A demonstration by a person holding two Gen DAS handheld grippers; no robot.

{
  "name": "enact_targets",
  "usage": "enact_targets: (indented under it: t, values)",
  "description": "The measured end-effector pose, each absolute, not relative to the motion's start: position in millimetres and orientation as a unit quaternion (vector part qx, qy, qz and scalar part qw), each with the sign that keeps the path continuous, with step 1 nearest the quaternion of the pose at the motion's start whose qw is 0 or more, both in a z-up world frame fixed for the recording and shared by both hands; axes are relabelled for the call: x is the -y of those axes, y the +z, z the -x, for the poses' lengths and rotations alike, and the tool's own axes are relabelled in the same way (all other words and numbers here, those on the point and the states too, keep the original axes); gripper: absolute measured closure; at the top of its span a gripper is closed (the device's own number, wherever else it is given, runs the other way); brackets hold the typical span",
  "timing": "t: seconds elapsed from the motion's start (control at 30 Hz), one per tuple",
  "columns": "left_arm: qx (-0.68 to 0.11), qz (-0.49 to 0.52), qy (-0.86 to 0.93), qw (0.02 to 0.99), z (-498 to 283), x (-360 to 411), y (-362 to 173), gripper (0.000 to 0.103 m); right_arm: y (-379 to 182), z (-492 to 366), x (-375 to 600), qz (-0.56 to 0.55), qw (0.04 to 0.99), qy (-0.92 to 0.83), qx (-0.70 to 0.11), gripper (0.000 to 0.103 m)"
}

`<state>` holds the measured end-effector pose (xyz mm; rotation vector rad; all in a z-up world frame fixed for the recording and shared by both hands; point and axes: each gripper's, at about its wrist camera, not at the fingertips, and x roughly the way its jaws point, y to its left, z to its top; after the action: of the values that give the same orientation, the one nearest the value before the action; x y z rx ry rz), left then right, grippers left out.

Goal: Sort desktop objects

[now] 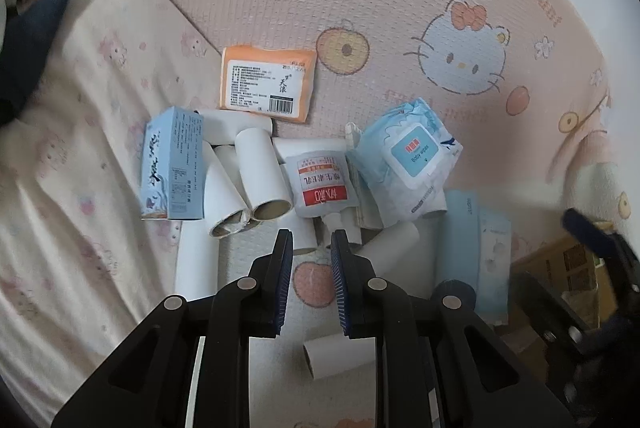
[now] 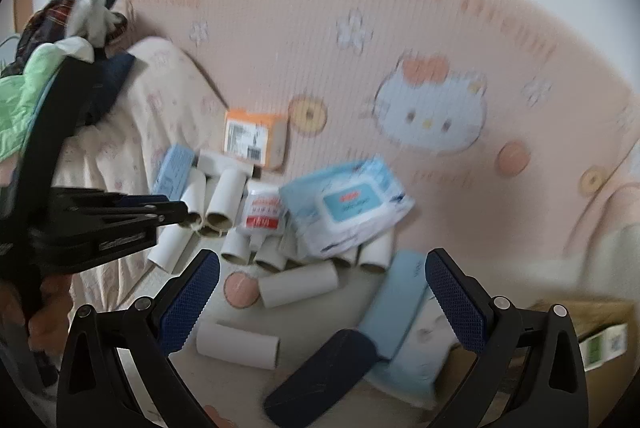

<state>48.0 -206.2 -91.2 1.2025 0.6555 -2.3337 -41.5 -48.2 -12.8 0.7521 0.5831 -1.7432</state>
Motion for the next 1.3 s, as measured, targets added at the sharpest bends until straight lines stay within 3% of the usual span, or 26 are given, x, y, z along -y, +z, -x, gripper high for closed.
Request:
enact_targets:
  t: [0.2, 0.4, 0.63, 0.93, 1.07, 1.3]
  values:
    - [-0.247, -0.413, -0.851, 0.211, -46.9, 213.3, -113.6, 0.081, -54.8, 53.0, 70.1, -0.328, 0.546, -0.738, -0.224, 0.001]
    - [-0.201, -0.41, -0.861, 0.224, -43.1, 208.3, -129.6, 0.081, -85.1, 49.2, 82.3, -0.293, 0.595, -0.727, -0.181, 0.001]
    - [-0.233, -0.41, -0.854, 0.219, -53.7, 221.7, -138.6, 0.078, -113.0, 42.5, 107.1, -0.282, 0.606, -0.714, -0.209, 0.006]
    - [-0.246, -0.372, -0.848, 0.286, -87.3, 256.5, -129.7, 0.057, -110.4, 35.2, 118.4, -0.296, 0.646, -0.685, -0.158, 0.006]
    - [-0.302, -0.356, -0.836, 0.288, -103.2, 286.5, -132.6, 0.046, -106.6, 19.1, 141.2, -0.279, 0.68, -0.662, -0.144, 0.006]
    - [-0.377, -0.34, -0.812, 0.286, -115.7, 333.9, -146.6, 0.044, -117.8, -15.9, 181.7, -0.256, 0.714, -0.629, -0.173, 0.006]
